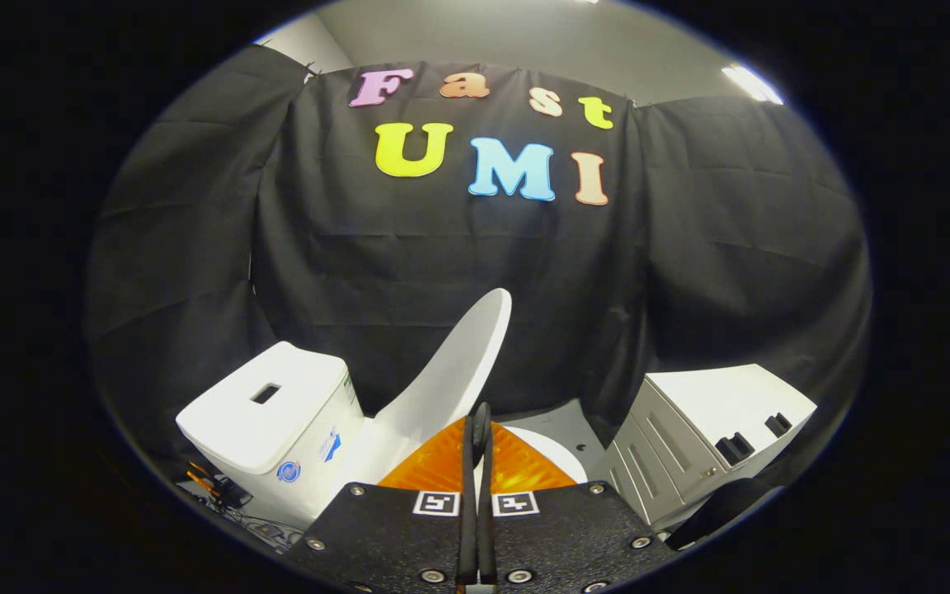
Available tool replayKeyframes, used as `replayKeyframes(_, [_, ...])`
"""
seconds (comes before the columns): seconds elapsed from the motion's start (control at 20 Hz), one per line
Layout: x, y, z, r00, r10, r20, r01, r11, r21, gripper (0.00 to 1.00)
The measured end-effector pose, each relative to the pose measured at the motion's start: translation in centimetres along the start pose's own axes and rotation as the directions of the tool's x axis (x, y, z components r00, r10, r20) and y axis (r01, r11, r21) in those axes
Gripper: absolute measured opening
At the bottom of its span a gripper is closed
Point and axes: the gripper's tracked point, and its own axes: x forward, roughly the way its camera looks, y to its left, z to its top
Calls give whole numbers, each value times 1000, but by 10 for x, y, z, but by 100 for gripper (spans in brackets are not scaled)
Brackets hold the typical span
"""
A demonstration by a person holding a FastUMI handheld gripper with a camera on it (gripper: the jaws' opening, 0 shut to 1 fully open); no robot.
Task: Open the toilet lid.
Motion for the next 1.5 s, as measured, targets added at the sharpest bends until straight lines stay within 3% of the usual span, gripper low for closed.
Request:
replayKeyframes(0.2, [-2,22,13,1000,23,16,-22,1000,-9,0])
replayKeyframes(0.95, [-10,126,48,981,143,128,-109,963,-246,0])
replayKeyframes(1.5, [-13,183,51,953,245,178,-201,952,-233,0])
